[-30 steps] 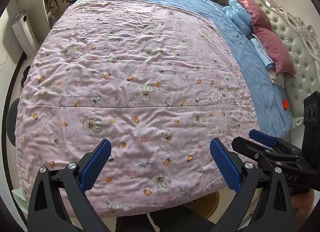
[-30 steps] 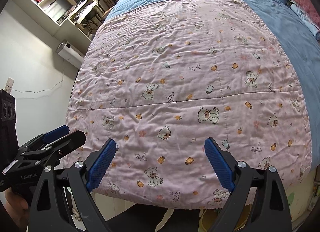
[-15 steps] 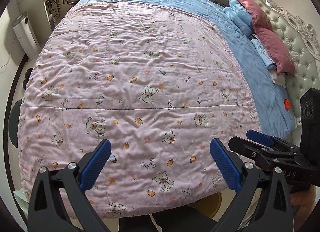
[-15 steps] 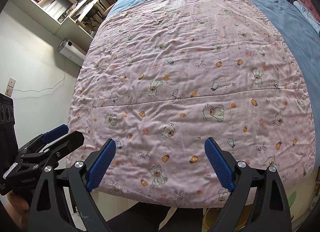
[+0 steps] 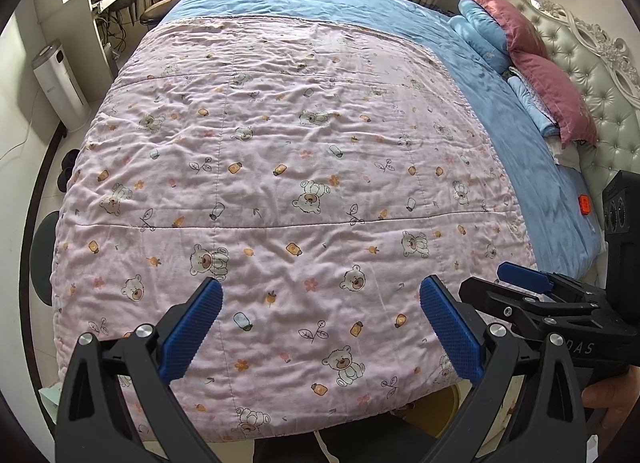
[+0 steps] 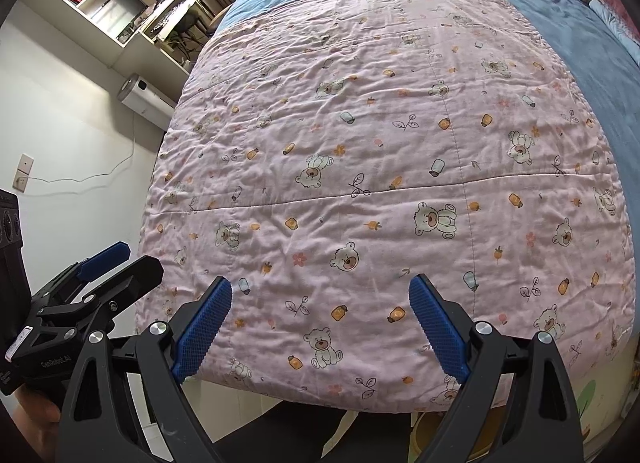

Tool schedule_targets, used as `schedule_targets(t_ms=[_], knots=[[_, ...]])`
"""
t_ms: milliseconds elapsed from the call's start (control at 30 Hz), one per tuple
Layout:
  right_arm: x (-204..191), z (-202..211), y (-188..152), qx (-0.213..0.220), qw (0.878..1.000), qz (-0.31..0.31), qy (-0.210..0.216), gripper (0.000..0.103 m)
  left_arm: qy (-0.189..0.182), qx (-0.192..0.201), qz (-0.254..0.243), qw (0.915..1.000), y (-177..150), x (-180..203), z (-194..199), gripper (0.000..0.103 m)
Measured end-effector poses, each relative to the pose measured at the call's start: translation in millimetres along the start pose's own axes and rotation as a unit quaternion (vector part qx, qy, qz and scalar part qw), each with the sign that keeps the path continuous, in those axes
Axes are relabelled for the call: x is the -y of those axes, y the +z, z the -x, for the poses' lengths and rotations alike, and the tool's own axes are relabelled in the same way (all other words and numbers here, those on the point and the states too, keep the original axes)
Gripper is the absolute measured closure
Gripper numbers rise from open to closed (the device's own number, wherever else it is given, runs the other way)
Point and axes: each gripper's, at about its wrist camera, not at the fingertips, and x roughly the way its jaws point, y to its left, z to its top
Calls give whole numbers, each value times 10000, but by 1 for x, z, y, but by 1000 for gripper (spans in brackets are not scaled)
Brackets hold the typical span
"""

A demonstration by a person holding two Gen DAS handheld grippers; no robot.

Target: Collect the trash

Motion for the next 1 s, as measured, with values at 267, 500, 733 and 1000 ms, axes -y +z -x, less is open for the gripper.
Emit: schedule_targets(t_ms=[267,500,733,1000], knots=[[0,0,-1,-7,10000,-18,9,16,-193,-58,31,9998,1,-1,1,4],[-1,2,0,20,10000,-3,11,16,-166,-53,26,9998,2,-2,1,4],[-2,2,0,22,10000,-4,13,16,-139,-62,34,9999,3,-4,1,4],[-2,1,1,6,10000,-9,20,16,-106,-83,40,9999,2,-6,0,4]])
